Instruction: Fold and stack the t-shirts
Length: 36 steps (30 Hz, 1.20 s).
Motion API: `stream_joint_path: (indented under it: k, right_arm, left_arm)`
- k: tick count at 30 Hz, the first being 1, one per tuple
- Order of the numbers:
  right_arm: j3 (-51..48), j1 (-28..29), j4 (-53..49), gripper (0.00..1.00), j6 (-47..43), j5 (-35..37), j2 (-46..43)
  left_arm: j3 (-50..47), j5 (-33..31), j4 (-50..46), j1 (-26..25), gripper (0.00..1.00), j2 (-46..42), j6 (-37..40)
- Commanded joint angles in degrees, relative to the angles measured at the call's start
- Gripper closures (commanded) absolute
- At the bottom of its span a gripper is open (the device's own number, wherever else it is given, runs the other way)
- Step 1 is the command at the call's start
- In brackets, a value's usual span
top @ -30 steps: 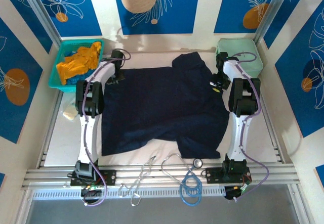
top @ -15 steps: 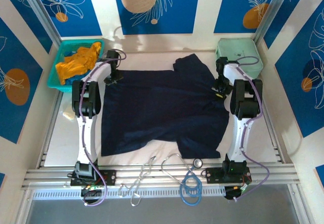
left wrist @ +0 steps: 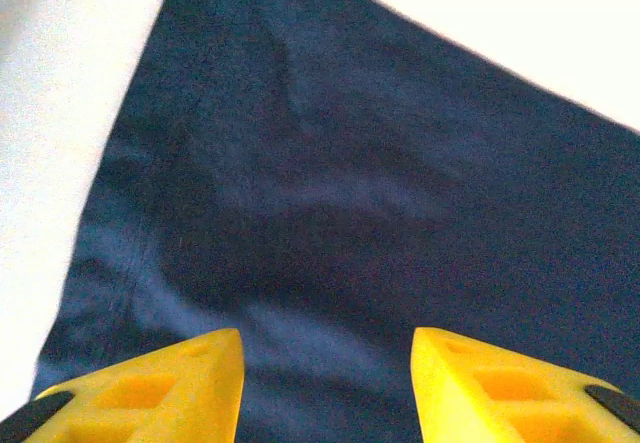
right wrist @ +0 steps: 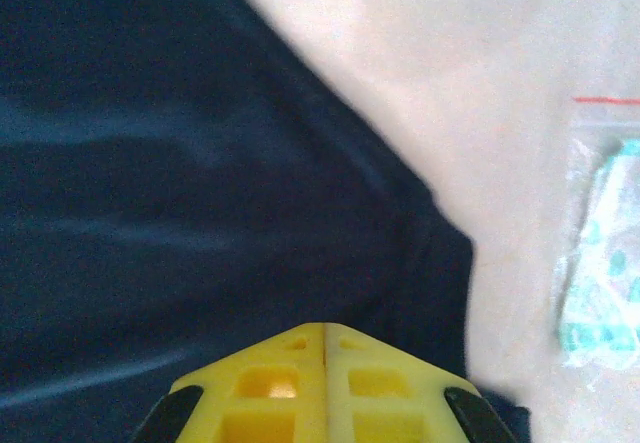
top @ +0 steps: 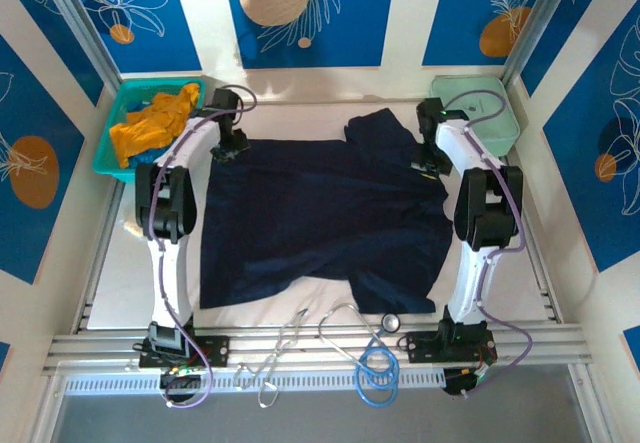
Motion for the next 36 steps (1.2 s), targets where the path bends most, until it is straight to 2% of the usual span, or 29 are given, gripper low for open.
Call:
stream_joint_path:
  k: [1, 6, 10, 14, 17, 26, 28, 32, 36]
  right_arm:
    - [1.24, 2.62, -2.67, 1.0, -2.89, -3.33, 1.79]
    - [3.14, 4.01, -3.69, 1.0, -2.11, -4.97, 8.29]
    - [5.58, 4.11, -4.92, 1.0, -1.93, -5.31, 12.4]
    - [10.58, 3.47, -6.13, 1.0, -2.99, -5.14, 16.85]
    - [19.06, 2.42, -9.31, 1.0, -4.02, -4.26, 22.18]
    - [53.4, -1.25, -19.27, 1.0, -7.33, -6.62, 39.63]
    - [55.33, -1.87, -17.69, 1.0, -7.92, -8.36, 40.22]
    - [54.37, -2.43, -13.76, 1.0, -9.55, -12.14, 38.61]
    - [52.69, -1.58, -13.44, 1.0, -10.63, -12.91, 33.82]
  left_arm:
    - [-5.14, 0.5, -3.98, -1.9, 0.62, -5.31, 2.51]
    - [-16.04, 4.39, 0.86, -4.22, 0.73, -5.28, 0.58]
    - [-15.38, 5.02, 0.87, -5.73, 0.77, 0.01, -0.13]
    - [-9.45, 3.93, -1.94, -5.8, 0.78, 6.03, -0.18]
    - [-1.67, 1.81, -5.8, -5.52, 0.78, 10.86, 0.54]
    - [26.9, -1.42, -18.89, -2.25, 0.78, 25.08, 2.46]
    - [30.88, -1.47, -20.32, -1.38, 0.78, 27.04, 2.51]
    - [31.29, -1.08, -18.92, -0.57, 0.76, 26.74, 2.7]
    - [29.04, 3.36, -16.09, -0.85, 0.64, 23.52, 3.42]
